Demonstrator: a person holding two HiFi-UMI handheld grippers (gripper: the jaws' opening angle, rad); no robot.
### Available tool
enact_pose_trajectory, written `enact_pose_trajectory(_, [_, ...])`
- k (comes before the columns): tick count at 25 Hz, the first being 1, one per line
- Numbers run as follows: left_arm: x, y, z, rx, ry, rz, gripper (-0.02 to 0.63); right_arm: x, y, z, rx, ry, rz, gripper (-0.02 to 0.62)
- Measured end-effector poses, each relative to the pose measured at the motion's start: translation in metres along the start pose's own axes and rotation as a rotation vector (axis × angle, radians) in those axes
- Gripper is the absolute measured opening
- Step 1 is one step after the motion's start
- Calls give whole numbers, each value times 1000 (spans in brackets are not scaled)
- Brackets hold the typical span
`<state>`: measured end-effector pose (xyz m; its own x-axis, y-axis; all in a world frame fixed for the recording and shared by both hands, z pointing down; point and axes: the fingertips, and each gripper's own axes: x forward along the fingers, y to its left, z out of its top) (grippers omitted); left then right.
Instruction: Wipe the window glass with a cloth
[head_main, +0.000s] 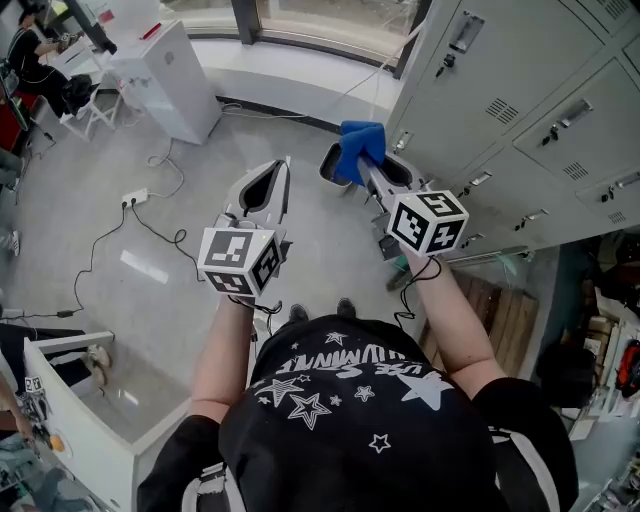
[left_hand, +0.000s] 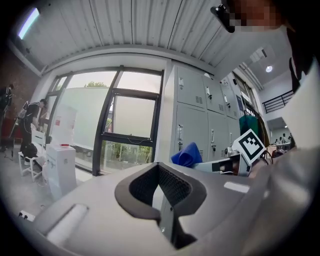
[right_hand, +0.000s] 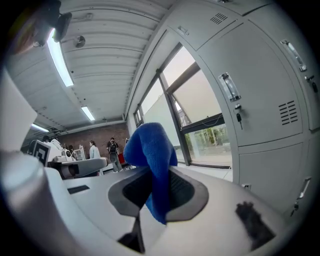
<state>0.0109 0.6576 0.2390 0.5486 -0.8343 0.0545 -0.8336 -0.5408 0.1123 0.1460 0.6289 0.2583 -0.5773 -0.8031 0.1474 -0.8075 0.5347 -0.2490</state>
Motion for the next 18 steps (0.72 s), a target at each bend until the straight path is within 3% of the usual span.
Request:
enact_pose_trajectory(8, [-5, 6, 2, -5, -7, -6, 8, 1, 10, -3, -9, 7, 4, 74])
enact_pose_trajectory(18, [-34, 42, 6, 4, -42, 19, 8, 23, 43, -1, 2, -26, 39, 74])
